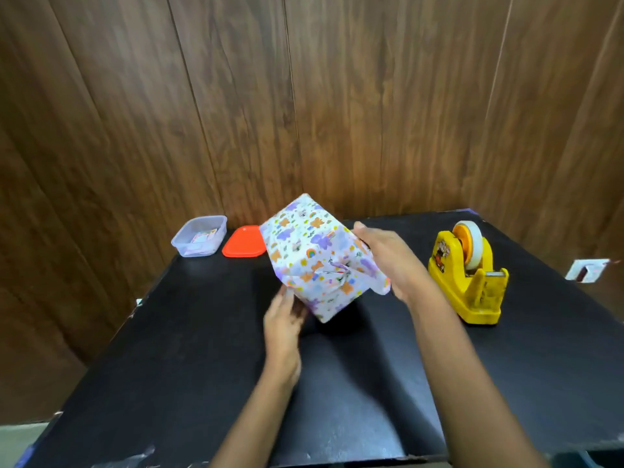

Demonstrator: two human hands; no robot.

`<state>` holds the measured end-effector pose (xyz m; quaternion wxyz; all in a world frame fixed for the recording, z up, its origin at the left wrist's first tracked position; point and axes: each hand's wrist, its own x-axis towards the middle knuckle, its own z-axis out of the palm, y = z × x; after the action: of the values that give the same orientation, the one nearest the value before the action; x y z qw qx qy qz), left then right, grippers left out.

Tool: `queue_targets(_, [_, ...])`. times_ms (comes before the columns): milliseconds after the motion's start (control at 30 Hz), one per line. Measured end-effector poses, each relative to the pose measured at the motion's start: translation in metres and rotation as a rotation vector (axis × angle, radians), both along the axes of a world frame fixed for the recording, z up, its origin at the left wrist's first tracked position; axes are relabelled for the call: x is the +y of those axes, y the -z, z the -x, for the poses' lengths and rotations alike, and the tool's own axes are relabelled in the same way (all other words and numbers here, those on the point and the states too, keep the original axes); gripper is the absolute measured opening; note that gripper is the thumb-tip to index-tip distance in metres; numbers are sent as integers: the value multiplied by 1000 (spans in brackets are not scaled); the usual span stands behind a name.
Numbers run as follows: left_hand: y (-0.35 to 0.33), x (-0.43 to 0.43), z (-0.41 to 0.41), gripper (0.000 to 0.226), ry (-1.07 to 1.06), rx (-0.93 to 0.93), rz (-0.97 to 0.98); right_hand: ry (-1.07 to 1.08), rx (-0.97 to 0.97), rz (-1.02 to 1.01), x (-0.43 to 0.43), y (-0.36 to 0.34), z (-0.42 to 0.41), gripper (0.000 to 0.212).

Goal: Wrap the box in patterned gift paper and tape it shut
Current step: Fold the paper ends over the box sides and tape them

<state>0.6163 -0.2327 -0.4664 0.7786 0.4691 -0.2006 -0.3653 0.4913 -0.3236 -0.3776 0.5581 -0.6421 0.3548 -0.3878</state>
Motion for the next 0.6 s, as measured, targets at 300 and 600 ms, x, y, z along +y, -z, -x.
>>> queue_targets(300, [3,23,28,20,410,6,-547,-110,346,198,21,10,16,25])
queue_targets(600, [-41,3,-7,6,-125,-607,-328,338,210,-3,-12,14,19,23])
